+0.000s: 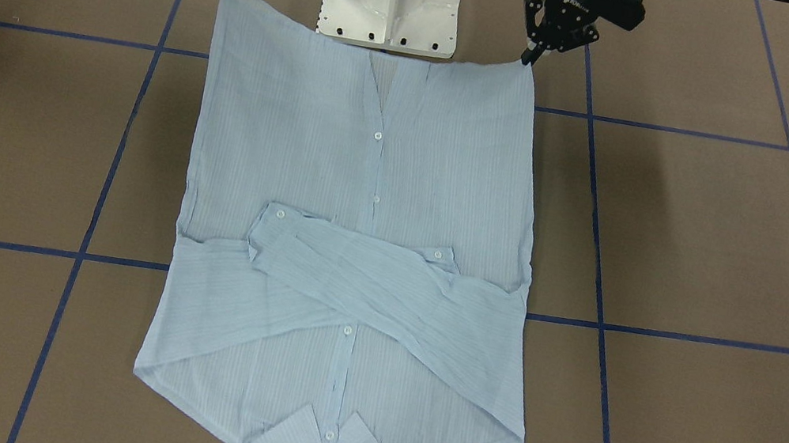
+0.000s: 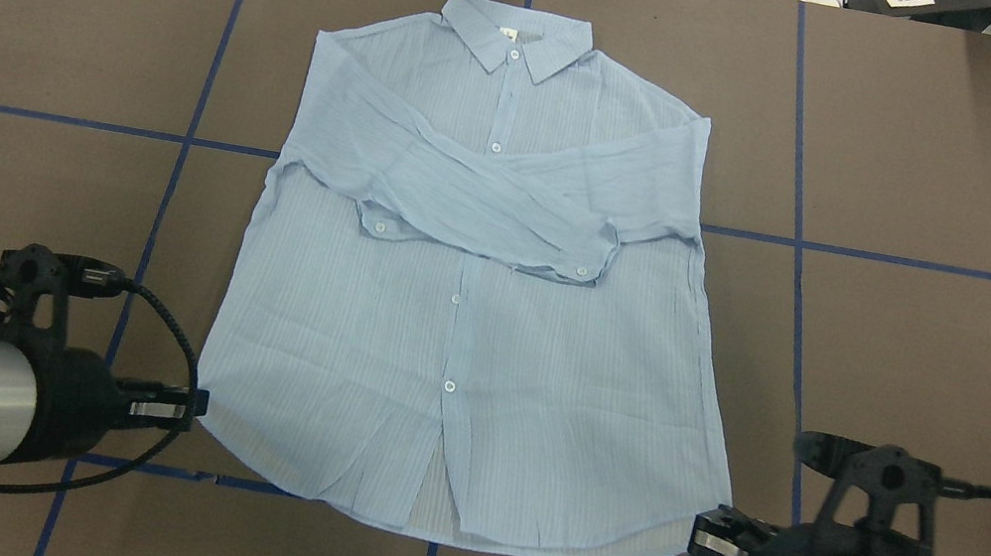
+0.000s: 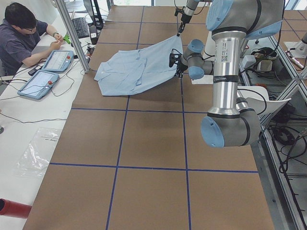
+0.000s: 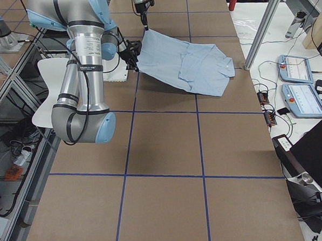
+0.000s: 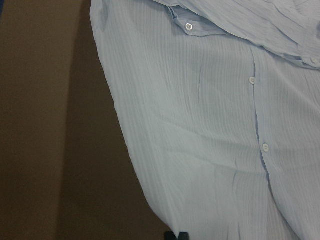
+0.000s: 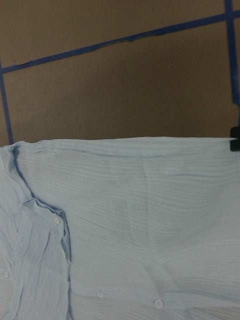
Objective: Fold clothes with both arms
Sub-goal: 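Grasp the hem corners with both grippers and pull them outward, then lift the hem with both grippers and fold it toward the collar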
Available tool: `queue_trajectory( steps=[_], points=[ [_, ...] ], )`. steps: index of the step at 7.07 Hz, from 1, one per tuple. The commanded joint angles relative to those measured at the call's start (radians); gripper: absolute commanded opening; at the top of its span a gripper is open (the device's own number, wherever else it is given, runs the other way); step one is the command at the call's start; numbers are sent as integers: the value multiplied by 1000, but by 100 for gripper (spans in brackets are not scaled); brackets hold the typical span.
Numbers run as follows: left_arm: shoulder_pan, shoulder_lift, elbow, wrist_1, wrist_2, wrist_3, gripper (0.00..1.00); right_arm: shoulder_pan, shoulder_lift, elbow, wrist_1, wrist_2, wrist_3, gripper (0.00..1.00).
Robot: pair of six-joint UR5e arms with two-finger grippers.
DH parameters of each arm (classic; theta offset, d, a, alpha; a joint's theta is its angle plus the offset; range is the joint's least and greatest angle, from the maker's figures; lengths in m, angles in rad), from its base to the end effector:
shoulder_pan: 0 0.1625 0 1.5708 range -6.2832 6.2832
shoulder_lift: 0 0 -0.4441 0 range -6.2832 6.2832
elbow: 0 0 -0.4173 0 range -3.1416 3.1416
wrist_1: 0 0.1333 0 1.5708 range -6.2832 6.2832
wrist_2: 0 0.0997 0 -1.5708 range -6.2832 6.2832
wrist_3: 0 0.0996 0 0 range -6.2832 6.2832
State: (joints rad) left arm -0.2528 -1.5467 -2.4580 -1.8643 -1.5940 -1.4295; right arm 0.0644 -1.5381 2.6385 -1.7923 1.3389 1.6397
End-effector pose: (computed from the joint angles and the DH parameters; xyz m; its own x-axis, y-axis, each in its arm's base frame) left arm 0.3466 -0.2248 0.2382 0.4181 0.0374 -0.9076 0.1723 0.9777 0.1197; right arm -0.3311 -0.1779 0.2195 0.6187 0.1070 0.7783 -0.2825 0.9547 0.0933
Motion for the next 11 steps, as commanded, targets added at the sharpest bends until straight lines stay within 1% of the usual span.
queue_trajectory(
  steps=[1, 2, 3, 4, 5, 6, 7, 8, 9, 10, 11],
  points=[
    [-29, -45, -272, 298, -159, 6, 0, 84, 84, 146, -142, 188, -3, 0],
    [-55, -140, -247, 371, -175, 8, 0, 106, 93, 138, -144, 190, -12, 0],
    [-74, -223, -164, 401, -173, 30, 0, 141, 98, 117, -144, 184, -59, 0],
    [-171, -304, -59, 402, -170, 90, 0, 197, 122, 89, -144, 184, -98, 0],
    [-251, -364, 14, 402, -169, 185, 0, 254, 192, 30, -144, 184, -115, 0],
    [-332, -403, 67, 396, -149, 269, 0, 306, 288, -65, -144, 183, -118, 0],
    [-385, -441, 129, 392, -132, 287, 0, 354, 352, -142, -144, 183, -136, 0],
    [-397, -484, 220, 387, -97, 290, 0, 401, 390, -223, -134, 168, -197, 0],
    [-398, -519, 308, 360, -42, 290, 0, 441, 447, -336, -124, 146, -251, 0],
    [-396, -524, 421, 259, -14, 290, 0, 477, 466, -444, -48, 144, -271, 0],
    [-396, -553, 567, 141, 0, 290, 0, 506, 466, -568, 61, 144, -274, 0]
  ],
)
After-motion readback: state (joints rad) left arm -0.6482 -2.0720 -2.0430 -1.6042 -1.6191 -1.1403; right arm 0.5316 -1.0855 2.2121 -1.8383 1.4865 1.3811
